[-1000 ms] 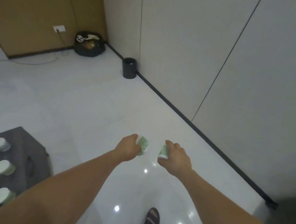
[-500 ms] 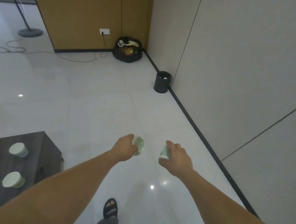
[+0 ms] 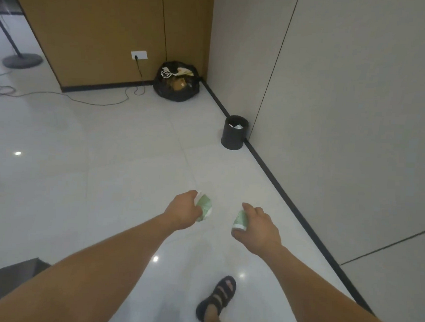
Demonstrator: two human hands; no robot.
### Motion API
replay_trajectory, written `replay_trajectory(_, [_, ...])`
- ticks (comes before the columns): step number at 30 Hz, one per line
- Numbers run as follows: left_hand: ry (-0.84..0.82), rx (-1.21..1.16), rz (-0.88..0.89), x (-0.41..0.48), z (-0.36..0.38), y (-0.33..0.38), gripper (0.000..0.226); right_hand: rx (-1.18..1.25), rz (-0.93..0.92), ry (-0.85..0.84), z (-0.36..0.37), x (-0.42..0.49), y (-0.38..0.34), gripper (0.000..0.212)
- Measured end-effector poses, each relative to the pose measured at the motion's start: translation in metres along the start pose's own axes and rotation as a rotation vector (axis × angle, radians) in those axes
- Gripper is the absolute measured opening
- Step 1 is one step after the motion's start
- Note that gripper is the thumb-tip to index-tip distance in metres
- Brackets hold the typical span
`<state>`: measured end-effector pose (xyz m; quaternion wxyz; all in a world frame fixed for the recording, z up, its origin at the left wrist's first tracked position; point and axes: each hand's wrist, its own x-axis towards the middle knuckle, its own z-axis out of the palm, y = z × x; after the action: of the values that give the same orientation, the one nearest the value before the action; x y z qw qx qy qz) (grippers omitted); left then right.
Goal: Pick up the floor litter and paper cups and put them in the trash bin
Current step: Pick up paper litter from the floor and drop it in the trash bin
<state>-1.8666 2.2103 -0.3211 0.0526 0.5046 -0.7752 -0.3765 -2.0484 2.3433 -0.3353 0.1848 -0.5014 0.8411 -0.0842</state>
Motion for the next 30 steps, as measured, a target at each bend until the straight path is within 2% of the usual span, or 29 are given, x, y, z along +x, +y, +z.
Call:
replay_trajectory(8, [0.005,0.065,-0.034,0.149,-0.032,0.044,0.024,0.05,-0.02,0.0,-0.038,0.17,0.008,0.077])
replay_trajectory(12, [0.065,0.066,-0.045,0.222,-0.057,0.068,0.036,0.046,-0.054,0.031,-0.07,0.248,0.009,0.076])
replay_trajectory(15, [0.045,0.07,-0.044,0.27,-0.066,0.081,0.042,0.039,-0.049,0.03,-0.089,0.295,0.01,0.076])
replay_trajectory(21, [0.016,0.064,-0.021,0.385,-0.086,0.099,0.037,0.012,-0.041,0.052,-0.115,0.409,0.007,0.076])
replay_trajectory(30, [-0.041,0.088,0.092,0.582,-0.137,0.139,0.037,-0.001,0.063,0.104,-0.16,0.586,-0.007,0.077])
